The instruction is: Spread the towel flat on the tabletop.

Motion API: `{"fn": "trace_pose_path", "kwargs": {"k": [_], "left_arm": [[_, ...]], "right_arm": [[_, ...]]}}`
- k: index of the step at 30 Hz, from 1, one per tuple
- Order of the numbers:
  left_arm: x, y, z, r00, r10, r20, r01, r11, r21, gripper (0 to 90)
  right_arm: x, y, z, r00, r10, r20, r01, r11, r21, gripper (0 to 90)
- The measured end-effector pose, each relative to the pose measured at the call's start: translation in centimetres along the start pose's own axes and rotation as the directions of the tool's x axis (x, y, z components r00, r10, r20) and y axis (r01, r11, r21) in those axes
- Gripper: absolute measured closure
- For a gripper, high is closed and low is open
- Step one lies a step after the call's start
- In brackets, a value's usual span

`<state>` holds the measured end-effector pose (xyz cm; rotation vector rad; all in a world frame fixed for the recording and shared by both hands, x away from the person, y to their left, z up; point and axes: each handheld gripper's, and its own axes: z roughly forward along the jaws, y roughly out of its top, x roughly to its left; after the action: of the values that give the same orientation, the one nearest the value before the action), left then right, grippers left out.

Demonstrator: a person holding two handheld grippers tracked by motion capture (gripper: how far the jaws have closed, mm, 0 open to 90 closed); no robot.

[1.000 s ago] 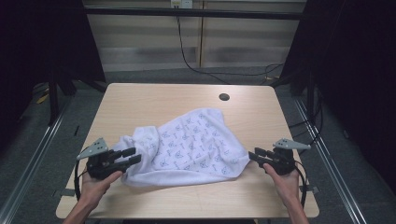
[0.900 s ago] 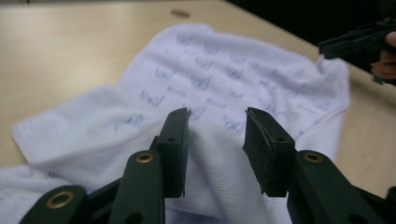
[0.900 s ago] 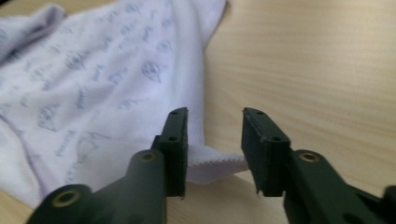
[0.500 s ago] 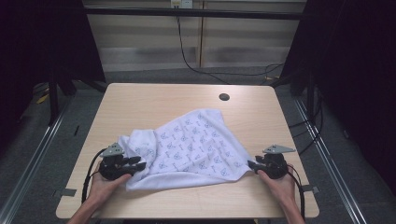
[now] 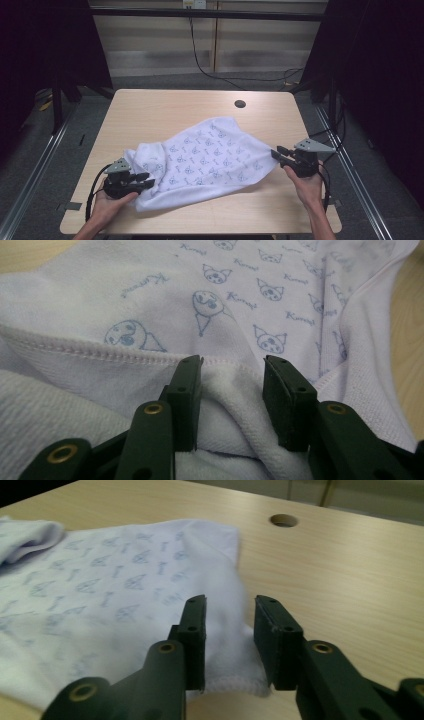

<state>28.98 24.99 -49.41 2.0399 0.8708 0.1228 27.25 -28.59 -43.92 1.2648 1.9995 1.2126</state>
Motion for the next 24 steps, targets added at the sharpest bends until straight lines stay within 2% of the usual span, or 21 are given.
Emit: {"fn": "trace_pose_path", "kwargs": {"k": [2,4,5,6,9,10,11,12,14,18,19,20,21,22,24], "left_arm": [[-0.1,-0.4,-0.3,0.9999,-0.006,0.008,0.006,1.0,-0.006,59.4],[-0.1,-0.6,-0.5,0.9998,-0.013,0.015,0.014,0.9999,-0.006,59.4],[-0.3,-0.8,-1.0,0.9996,-0.02,0.02,0.02,0.9998,-0.004,59.2],[-0.4,-1.0,-1.1,0.9996,-0.02,0.022,0.02,0.9998,-0.007,59.0],[-0.6,-0.9,-1.4,0.9988,-0.021,0.045,0.023,0.9993,-0.03,57.2],[-0.6,-0.9,-1.4,0.9988,-0.021,0.045,0.023,0.9993,-0.03,57.1],[-0.6,-0.7,-1.5,0.9985,-0.022,0.05,0.024,0.9986,-0.046,57.1],[-0.5,-0.5,-1.5,0.9983,-0.022,0.054,0.024,0.9984,-0.052,58.7],[-0.3,0.4,-1.4,0.9986,-0.02,0.049,0.023,0.997,-0.074,59.0],[0.5,1.6,-1.3,0.9983,-0.04,0.042,0.044,0.9932,-0.108,57.5],[0.8,1.8,-1.3,0.9982,-0.047,0.038,0.051,0.9913,-0.121,57.1],[0.8,1.8,-1.3,0.9982,-0.047,0.038,0.051,0.9913,-0.121,56.8],[1.1,2.0,-1.3,0.9972,-0.064,0.038,0.068,0.9892,-0.129,56.8],[1.5,2.3,-1.2,0.997,-0.073,0.025,0.076,0.9872,-0.14,56.1],[1.7,2.3,-1.2,0.997,-0.074,0.02,0.076,0.9867,-0.143,55.9]], "right_arm": [[0.7,-0.3,-0.2,0.9996,-0.024,-0.016,0.024,0.999,0.021,62.8],[1.0,-0.5,-0.3,0.9995,-0.022,-0.02,0.023,0.999,0.029,60.5],[1.3,-1.1,-0.6,0.9987,-0.012,-0.049,0.014,0.999,0.038,63.2],[1.4,-1.5,-0.5,0.9984,-0.007,-0.056,0.01,0.999,0.05,63.2],[2.2,-2.7,-0.1,0.9954,0.015,-0.095,-0.005,0.994,0.107,60.2],[2.2,-2.7,-0.1,0.9954,0.015,-0.095,-0.005,0.994,0.107,60.2],[2.6,-3.2,0.2,0.9921,0.03,-0.122,-0.015,0.992,0.124,59.9],[3.8,-4.2,0.8,0.9894,0.016,-0.144,0.008,0.986,0.166,57.5],[4.8,-4.9,1.6,0.9848,0.014,-0.173,0.021,0.979,0.202,55.6],[6.5,-5.4,3.1,0.9792,-0.018,-0.202,0.067,0.968,0.24,48.1],[6.8,-5.4,3.4,0.978,-0.018,-0.208,0.07,0.967,0.246,47.8],[7.1,-5.4,3.7,0.9784,-0.04,-0.203,0.093,0.962,0.256,47.4],[7.1,-5.4,3.7,0.9784,-0.04,-0.203,0.093,0.962,0.256,47.4],[7.5,-5.4,4.1,0.9789,-0.084,-0.187,0.131,0.958,0.256,49.3],[7.3,-5.3,4.1,0.9786,-0.114,-0.171,0.155,0.955,0.252,61.0]]}}
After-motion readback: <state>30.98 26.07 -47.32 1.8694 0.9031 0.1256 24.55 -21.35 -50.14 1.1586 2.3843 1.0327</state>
